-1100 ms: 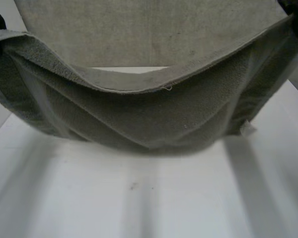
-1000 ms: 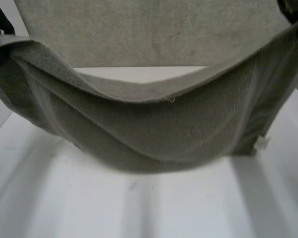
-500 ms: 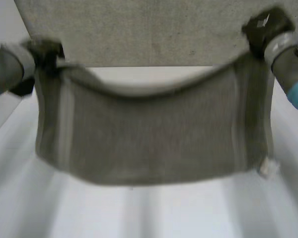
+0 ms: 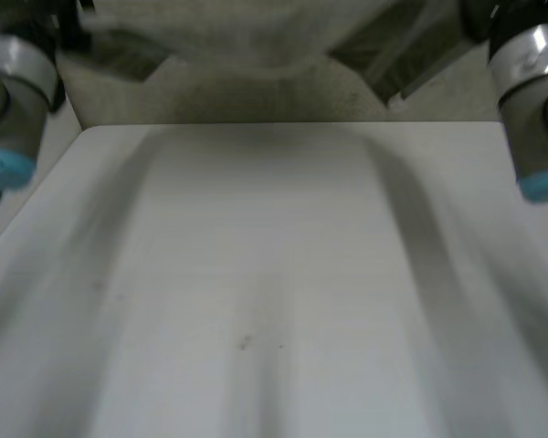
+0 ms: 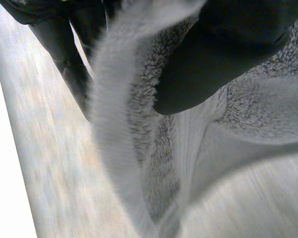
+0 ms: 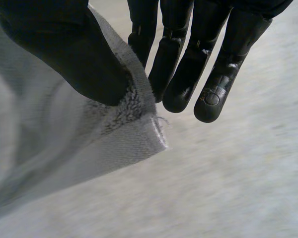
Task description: Fold the towel.
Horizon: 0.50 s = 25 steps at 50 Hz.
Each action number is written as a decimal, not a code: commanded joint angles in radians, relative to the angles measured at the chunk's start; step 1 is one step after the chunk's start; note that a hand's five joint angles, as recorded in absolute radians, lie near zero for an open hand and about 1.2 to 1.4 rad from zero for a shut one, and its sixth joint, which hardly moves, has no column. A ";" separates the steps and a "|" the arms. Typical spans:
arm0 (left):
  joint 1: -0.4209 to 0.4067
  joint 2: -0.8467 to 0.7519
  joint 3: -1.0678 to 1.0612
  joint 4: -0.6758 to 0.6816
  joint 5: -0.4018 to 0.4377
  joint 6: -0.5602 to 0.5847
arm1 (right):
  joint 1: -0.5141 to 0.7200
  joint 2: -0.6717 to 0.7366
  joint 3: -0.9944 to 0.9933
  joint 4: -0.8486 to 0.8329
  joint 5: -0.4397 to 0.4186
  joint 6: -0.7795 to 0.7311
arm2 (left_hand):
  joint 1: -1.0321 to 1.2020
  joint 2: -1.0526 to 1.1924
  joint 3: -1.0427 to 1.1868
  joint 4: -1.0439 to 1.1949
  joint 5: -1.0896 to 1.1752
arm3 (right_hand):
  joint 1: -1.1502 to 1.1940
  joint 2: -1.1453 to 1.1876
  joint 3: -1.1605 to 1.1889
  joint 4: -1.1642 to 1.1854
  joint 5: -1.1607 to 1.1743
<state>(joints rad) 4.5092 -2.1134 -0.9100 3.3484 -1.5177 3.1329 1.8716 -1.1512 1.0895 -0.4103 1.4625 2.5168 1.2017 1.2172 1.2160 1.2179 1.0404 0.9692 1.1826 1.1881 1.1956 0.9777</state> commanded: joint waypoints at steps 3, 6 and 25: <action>0.019 -0.092 -0.363 0.045 0.050 0.016 | -0.006 0.151 0.205 0.140 -0.119 -0.018 | 0.195 0.179 0.180 0.178 0.181 | 0.427 0.214 0.208 0.201 0.244; 0.019 -0.142 -0.432 0.049 0.056 0.044 | -0.008 0.188 0.230 0.226 -0.119 -0.053 | 0.195 0.179 0.180 0.178 0.181 | 0.427 0.214 0.208 0.201 0.244; 0.140 0.360 -0.854 -0.282 0.053 0.403 | -0.127 -0.153 0.426 0.964 0.030 -0.328 | 0.136 0.121 0.122 0.120 0.123 | 0.427 0.214 0.208 0.201 0.244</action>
<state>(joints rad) 4.6104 -1.9678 -1.6587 3.2481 -1.4660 3.5141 1.8047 -1.1537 1.4054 0.3512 1.4447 2.3240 1.1789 1.1723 1.1719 1.1729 1.0010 0.9692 1.1826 1.1881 1.1956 0.9784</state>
